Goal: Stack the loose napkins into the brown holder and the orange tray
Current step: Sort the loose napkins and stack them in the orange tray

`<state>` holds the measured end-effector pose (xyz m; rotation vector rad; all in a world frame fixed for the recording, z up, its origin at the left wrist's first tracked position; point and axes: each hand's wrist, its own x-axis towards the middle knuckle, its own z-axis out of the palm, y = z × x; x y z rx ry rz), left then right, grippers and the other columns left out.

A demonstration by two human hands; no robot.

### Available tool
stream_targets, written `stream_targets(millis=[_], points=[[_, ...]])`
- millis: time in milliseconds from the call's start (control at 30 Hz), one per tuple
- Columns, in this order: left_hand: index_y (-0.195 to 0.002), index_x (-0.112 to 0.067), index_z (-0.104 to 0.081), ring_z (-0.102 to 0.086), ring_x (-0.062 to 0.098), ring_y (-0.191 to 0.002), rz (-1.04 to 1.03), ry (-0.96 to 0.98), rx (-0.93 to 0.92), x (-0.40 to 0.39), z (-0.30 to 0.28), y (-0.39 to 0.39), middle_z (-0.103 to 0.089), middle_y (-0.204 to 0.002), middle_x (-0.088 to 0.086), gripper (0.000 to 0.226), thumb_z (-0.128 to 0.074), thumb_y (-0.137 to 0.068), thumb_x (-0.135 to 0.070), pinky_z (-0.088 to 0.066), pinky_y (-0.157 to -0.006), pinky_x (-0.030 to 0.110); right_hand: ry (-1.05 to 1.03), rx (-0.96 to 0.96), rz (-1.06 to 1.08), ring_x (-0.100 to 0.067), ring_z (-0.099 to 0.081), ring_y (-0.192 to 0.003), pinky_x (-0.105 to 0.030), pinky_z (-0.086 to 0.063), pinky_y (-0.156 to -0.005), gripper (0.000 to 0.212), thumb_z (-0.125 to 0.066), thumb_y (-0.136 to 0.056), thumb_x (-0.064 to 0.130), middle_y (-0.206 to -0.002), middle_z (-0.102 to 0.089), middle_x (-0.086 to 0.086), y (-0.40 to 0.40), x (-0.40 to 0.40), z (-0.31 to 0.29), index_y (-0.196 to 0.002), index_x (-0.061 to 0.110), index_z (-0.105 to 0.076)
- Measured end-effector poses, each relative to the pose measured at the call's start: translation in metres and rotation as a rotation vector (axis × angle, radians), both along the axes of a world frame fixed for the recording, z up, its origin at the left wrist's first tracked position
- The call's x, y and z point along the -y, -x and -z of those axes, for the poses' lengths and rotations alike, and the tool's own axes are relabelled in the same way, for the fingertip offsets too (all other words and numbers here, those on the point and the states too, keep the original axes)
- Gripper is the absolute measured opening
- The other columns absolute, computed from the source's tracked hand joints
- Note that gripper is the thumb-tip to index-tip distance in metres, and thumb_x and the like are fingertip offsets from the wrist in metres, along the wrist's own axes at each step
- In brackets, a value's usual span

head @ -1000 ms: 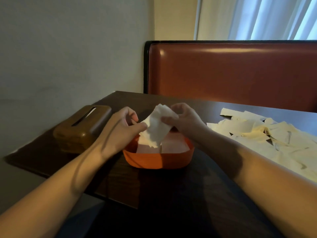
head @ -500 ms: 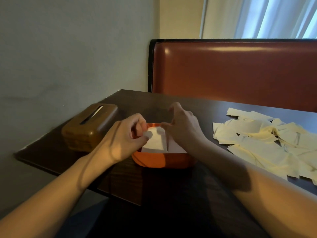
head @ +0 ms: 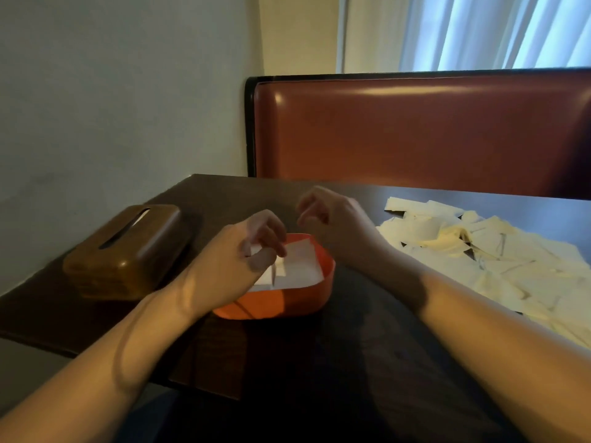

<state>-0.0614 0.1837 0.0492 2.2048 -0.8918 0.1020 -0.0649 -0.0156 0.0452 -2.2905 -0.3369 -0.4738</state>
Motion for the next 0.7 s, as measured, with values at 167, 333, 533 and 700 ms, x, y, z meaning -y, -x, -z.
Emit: stream_targets(millis=[167,333,533,700], points=[[-0.109,-0.041,-0.050,-0.060,-0.003,-0.093,0.152,0.020,0.098,0.062,-0.001,0.027,-0.064,-0.095,-0.014,0.037,-0.058,-0.091,-0.009,-0.048,-0.075,0.013,-0.050,0.139,0.258,-0.007,-0.066,-0.076,-0.022,-0.052,-0.063,0.015,-0.061,-0.096,0.011,-0.086,-0.069,0.004,0.017,0.088,0.003,-0.093,0.025,-0.058],[-0.108,-0.028,-0.059,-0.057,-0.002,-0.094,0.186,0.011,0.087,0.143,0.019,0.025,-0.059,-0.104,-0.014,0.022,-0.059,-0.094,-0.011,-0.047,-0.081,0.008,0.017,0.065,0.421,-0.019,-0.067,-0.079,-0.046,-0.057,-0.078,0.012,-0.053,-0.098,0.020,-0.085,-0.070,0.000,0.034,0.160,0.023,-0.093,0.019,-0.064],[-0.107,-0.021,-0.065,-0.058,0.008,-0.099,-0.091,-0.028,0.076,0.220,0.050,-0.031,-0.062,-0.107,-0.004,0.022,-0.063,-0.089,-0.009,-0.050,-0.086,0.020,0.238,-0.231,0.398,-0.022,-0.060,-0.100,-0.036,-0.052,-0.086,0.034,-0.068,-0.090,0.041,-0.106,-0.065,-0.001,0.037,0.177,0.057,-0.113,0.018,-0.061],[-0.121,-0.029,-0.056,-0.042,0.019,-0.122,-0.162,-0.357,-0.043,0.224,0.071,-0.042,-0.048,-0.134,-0.003,0.043,-0.066,-0.082,-0.044,-0.037,-0.100,0.035,0.228,-0.396,0.428,-0.020,-0.051,-0.117,-0.034,-0.043,-0.097,0.077,-0.078,-0.076,0.053,-0.123,-0.060,-0.002,0.039,0.175,0.059,-0.139,0.023,-0.046]])
